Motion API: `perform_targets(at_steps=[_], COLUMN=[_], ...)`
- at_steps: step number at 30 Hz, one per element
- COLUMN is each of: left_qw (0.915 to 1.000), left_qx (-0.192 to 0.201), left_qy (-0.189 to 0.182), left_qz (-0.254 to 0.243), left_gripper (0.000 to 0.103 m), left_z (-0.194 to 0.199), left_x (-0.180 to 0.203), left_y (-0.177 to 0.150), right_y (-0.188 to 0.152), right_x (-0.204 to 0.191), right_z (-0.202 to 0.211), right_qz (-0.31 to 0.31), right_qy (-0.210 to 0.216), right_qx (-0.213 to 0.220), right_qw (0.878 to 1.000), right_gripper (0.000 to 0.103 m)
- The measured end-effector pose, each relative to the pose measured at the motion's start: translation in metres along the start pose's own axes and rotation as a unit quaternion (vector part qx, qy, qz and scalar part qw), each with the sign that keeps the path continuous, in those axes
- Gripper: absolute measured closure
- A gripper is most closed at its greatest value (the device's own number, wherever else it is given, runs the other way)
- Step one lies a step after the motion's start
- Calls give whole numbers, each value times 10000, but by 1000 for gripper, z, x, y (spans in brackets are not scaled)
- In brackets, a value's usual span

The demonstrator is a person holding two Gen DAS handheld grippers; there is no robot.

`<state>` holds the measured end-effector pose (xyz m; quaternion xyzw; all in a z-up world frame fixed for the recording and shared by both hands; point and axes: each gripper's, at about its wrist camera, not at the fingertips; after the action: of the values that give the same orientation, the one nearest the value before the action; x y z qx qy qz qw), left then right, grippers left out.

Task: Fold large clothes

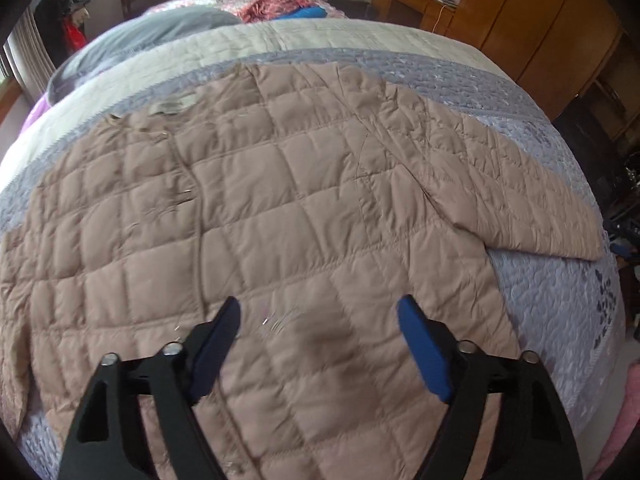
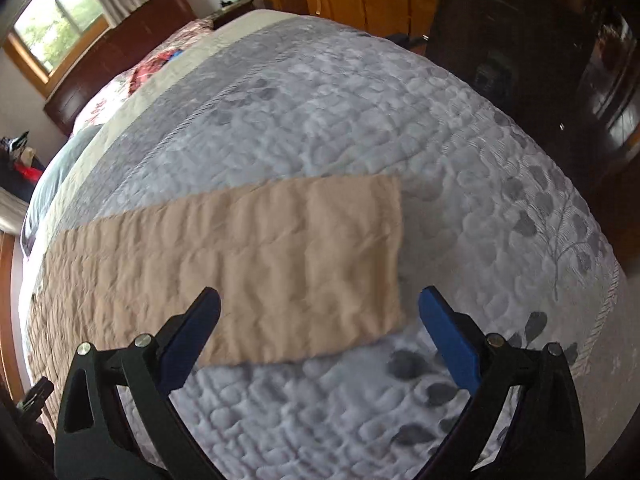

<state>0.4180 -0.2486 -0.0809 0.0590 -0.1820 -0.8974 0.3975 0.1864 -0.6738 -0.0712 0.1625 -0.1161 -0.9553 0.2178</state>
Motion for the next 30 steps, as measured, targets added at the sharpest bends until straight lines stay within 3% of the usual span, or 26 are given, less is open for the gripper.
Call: perform_targets(at_steps=[6, 8, 10, 12, 14, 15, 16, 19, 22, 23, 27, 30], left_qw=[9995, 9991, 9991, 9990, 9984, 9982, 9979, 9961, 9955, 9952, 9949, 9949], left_qx=[-73, -111, -2, 96, 177, 186, 199, 247, 304, 336, 382, 453], left_qy=[-234, -303, -284, -292, -308, -312, -340, -578, -628, -639, -665, -648], left_qz=[173, 273, 324, 330, 430, 475, 521, 615, 642, 653, 658, 629], left_gripper=[31, 34, 36, 39, 50, 54, 61, 63, 66, 67, 67, 67], left_z=[-34, -43, -46, -47, -45, -44, -42, -39, -42, -42, -30, -19], left_x=[-6, -10, -13, -15, -18, -22, -25, -33, -38, -39, -47, -51], left_y=[23, 27, 28, 29, 25, 24, 22, 13, 7, 4, -7, -15], right_y=[18, 20, 20, 19, 20, 19, 18, 13, 7, 7, -10, -40], right_x=[21, 21, 17, 10, 7, 5, 3, -7, -10, -13, -47, -116], right_z=[-33, -42, -47, -46, -45, -44, -42, -29, -40, -41, 2, 41], right_qz=[-145, -129, -72, 86, 79, 68, 86, 270, 232, 139, 215, 1067], right_qy=[154, 223, 173, 137, 426, 651, 765, 963, 343, 418, 1701, 2148], right_qx=[-404, -521, -487, -397, -493, -586, -597, -309, -343, -363, -189, -84], right_qw=[9990, 9983, 9986, 9991, 9978, 9961, 9952, 9945, 9986, 9984, 9850, 9708], right_gripper=[8, 28, 29, 48, 91, 95, 95, 95, 97, 97, 98, 98])
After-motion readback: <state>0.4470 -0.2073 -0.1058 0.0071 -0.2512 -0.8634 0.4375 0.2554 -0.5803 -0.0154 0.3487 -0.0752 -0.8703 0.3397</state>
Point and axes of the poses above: each gripper's, at about its wrist camera, not at the fingertips, and z roughly against the way its jaws point, x to its right, y to its top, and after that the axes turned 13 degrees about -z, right-handed
